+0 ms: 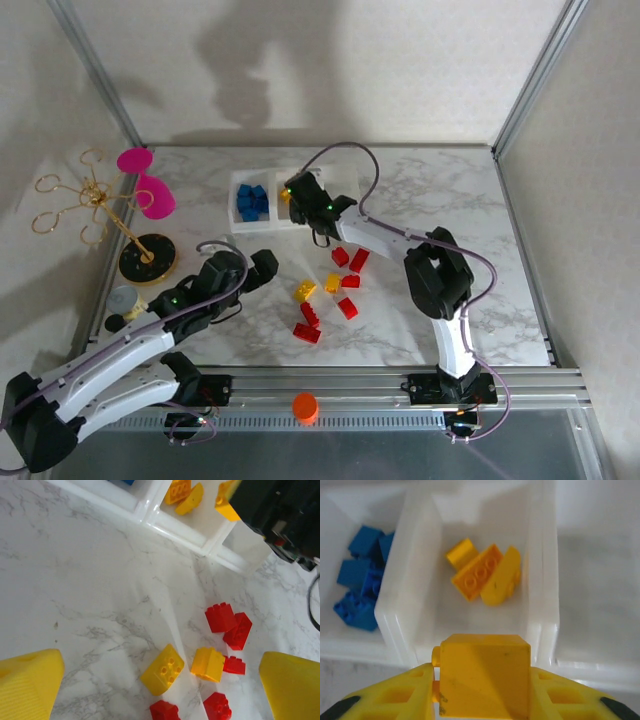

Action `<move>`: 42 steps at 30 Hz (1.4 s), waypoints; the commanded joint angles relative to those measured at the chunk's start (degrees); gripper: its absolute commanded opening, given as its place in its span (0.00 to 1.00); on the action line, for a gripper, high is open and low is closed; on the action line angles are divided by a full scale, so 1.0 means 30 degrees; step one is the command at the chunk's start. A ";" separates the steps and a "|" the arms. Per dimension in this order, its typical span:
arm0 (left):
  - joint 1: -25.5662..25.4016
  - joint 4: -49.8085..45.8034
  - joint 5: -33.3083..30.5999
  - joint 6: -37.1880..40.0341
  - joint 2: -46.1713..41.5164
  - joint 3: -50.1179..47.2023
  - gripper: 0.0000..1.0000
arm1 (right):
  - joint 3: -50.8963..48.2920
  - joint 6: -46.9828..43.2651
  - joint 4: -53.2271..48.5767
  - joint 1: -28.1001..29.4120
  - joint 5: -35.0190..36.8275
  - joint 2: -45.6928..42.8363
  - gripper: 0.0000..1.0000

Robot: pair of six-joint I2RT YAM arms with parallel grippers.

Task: Sort the legos into containers by color
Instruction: Place the lego in the container, then pick up the lego from the center of the table.

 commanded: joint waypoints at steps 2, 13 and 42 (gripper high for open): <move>-0.0055 0.0476 -0.1178 0.0577 0.0871 0.1233 1.00 | 0.2521 -0.1504 0.0014 -0.0627 -0.0321 0.2288 0.47; -0.0030 0.0311 -0.0694 0.0732 0.1157 0.1607 1.00 | 0.0271 -0.2075 0.0538 -0.0668 -0.1470 -0.0798 0.63; -0.2754 -0.0263 0.0500 -0.1495 -0.1587 -0.1631 0.99 | -1.2625 1.1183 -0.3619 0.4931 0.0589 -0.7663 0.77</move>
